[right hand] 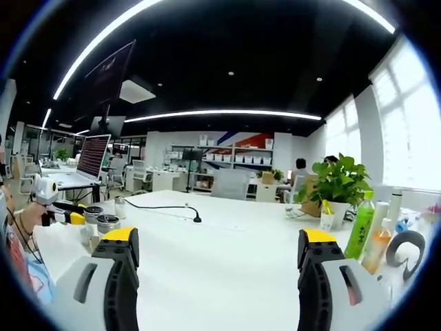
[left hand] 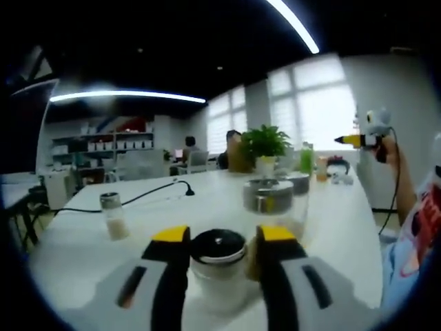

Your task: Rotate the seasoning bottle until the label or dispensing opening points toward the visible target arrow and the bottle remains upright within the marked orientation range

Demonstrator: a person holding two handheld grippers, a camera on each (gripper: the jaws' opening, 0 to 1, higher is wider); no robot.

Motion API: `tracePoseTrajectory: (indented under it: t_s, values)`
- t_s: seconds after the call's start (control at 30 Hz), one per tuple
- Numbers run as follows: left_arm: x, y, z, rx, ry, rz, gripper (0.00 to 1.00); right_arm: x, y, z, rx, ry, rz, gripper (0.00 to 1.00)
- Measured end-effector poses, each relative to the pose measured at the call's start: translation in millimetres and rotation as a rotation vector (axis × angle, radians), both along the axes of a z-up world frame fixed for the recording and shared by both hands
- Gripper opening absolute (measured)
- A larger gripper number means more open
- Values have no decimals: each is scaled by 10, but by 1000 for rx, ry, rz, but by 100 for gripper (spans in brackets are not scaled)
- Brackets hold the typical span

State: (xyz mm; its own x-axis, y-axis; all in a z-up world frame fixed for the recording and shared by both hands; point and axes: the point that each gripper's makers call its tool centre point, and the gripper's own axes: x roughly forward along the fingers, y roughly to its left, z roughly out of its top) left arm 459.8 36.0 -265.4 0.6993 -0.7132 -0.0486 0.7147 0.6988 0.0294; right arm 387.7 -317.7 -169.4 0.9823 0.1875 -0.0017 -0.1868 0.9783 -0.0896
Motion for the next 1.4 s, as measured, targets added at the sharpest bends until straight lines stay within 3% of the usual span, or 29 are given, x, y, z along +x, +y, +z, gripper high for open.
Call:
tracePoseTrajectory:
  t_s: [0.37, 0.67, 1.0, 1.4]
  values:
    - [8, -4, -3, 13, 0, 14, 34, -6, -41, -7, -3, 5, -12, 99]
    - [-13, -16, -4, 16, -17, -50, 34, 2, -108, -51, 0, 33, -48, 99]
    - [-31, -17, -9, 19, -34, -112, 34, 49, -42, -102, -4, 54, -22, 99]
    - [-41, -17, -23, 34, -22, -192, 34, 56, -2, -46, 32, 20, -10, 99]
